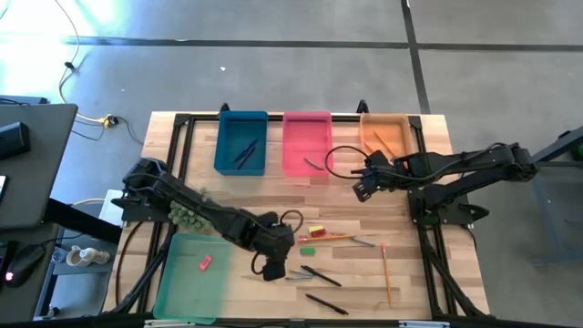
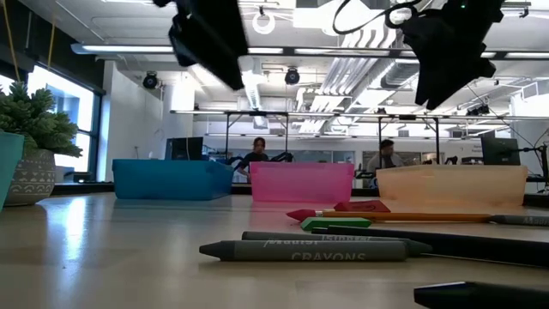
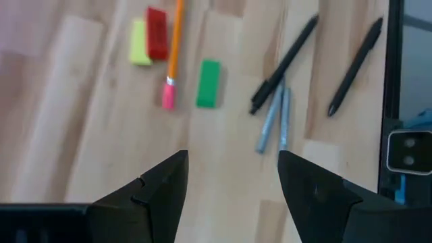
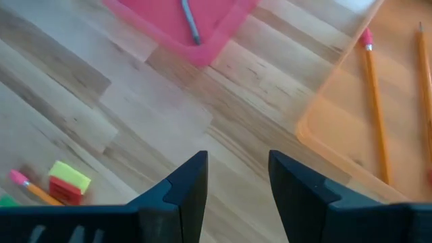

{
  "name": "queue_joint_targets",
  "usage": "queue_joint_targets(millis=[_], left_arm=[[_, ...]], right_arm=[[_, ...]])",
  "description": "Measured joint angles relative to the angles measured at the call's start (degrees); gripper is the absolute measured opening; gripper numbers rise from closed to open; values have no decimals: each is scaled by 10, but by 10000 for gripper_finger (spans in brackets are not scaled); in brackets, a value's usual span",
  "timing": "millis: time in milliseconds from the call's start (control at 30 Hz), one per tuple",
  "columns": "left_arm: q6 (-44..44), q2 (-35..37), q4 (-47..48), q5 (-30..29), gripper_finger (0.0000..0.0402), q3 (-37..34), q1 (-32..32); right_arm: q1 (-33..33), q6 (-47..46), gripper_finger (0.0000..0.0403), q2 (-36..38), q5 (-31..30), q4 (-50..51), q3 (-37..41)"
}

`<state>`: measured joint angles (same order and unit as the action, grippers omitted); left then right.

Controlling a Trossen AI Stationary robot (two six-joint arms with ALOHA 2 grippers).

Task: Sort crayons/erasers/pens/pencils in bins
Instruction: Put the gray crayon into the pink bin

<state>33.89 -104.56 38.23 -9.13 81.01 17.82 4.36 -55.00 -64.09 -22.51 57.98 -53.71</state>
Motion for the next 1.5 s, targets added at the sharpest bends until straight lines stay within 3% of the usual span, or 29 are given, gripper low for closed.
queue_joint_targets(millis=[667,1500], left_arm=[[62,-66,-81,-19,216,-5,52],[79,-151,-174,-26,216,-5,105]], right_arm=[[-55,48,149,0,0,-7,0],[-58,62,149,-1,2,-9,0]])
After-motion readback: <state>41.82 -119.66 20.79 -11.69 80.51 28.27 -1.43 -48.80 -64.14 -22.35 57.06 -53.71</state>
